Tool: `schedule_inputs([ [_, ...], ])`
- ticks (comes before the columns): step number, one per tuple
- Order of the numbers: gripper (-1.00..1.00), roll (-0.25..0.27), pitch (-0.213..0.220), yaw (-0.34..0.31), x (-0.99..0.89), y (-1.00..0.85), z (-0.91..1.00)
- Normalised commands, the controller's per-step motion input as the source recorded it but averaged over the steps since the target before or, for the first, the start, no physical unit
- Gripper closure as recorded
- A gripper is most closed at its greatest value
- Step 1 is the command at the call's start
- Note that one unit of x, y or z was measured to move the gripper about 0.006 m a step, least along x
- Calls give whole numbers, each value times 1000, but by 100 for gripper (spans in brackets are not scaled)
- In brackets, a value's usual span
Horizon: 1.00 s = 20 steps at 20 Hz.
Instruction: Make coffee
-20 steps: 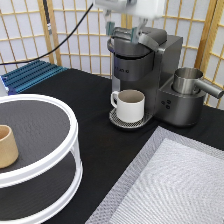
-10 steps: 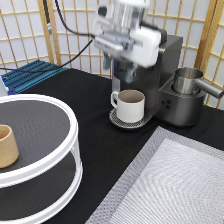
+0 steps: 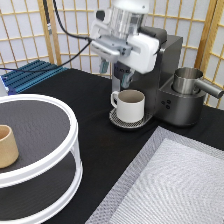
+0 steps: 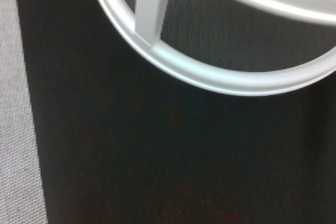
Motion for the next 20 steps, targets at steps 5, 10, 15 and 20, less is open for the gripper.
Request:
schedule_inputs([
  [5, -100, 135, 59, 99, 81, -311, 985],
  [10, -100, 72, -16, 218, -114, 377, 617],
  [15, -100, 174, -41, 245, -144, 197, 396],
  [20, -100, 252, -16, 272, -37, 55, 222],
])
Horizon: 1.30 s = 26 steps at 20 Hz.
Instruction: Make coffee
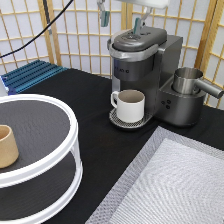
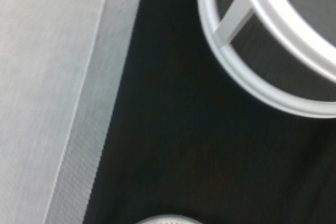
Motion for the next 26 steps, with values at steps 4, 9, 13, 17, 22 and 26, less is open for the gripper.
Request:
schedule_inputs([
  [4, -100, 229, 28, 336, 60, 0, 239],
  [9, -100, 183, 11, 360, 57, 0, 110],
  [13, -100, 74, -22, 375, 5, 0, -24],
  [17, -100, 12, -77, 375, 0, 0, -130],
  [22, -100, 0, -50, 353, -53, 39, -71],
  [26, -100, -29, -103, 272, -367, 81, -219],
])
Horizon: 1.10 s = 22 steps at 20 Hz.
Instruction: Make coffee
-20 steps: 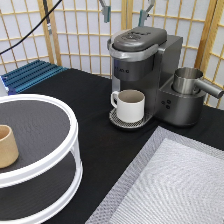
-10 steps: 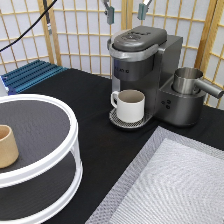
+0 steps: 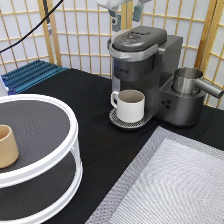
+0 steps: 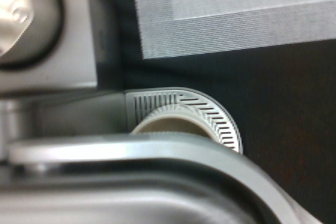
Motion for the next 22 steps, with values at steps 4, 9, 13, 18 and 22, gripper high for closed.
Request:
schedule_inputs([
  [4, -100, -65, -68, 99, -151, 23, -17],
  [9, -100, -48, -27, -16, 97, 29, 10],
  [13, -100, -9, -95, -32, -1, -4, -350],
  [18, -100, -61, -46, 0, -111, 30, -327],
  [22, -100, -66, -23, 0, -381, 0, -215],
])
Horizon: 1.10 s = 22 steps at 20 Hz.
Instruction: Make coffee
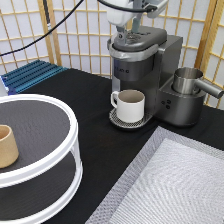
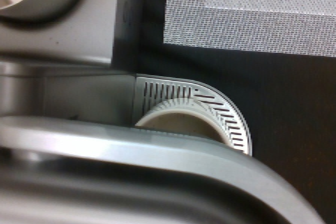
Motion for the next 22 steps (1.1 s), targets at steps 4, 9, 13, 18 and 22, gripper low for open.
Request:
schedule_inputs([
  [4, -100, -76, -95, 3, -724, 0, 30],
  [9, -100, -18, -136, 27, -306, -70, -295],
  [13, -100, 0, -124, 67, -187, 0, -971],
  [18, -100, -11, -59, 74, -256, 9, -915],
  [22, -100, -113, -56, 2, -298, 174, 711],
])
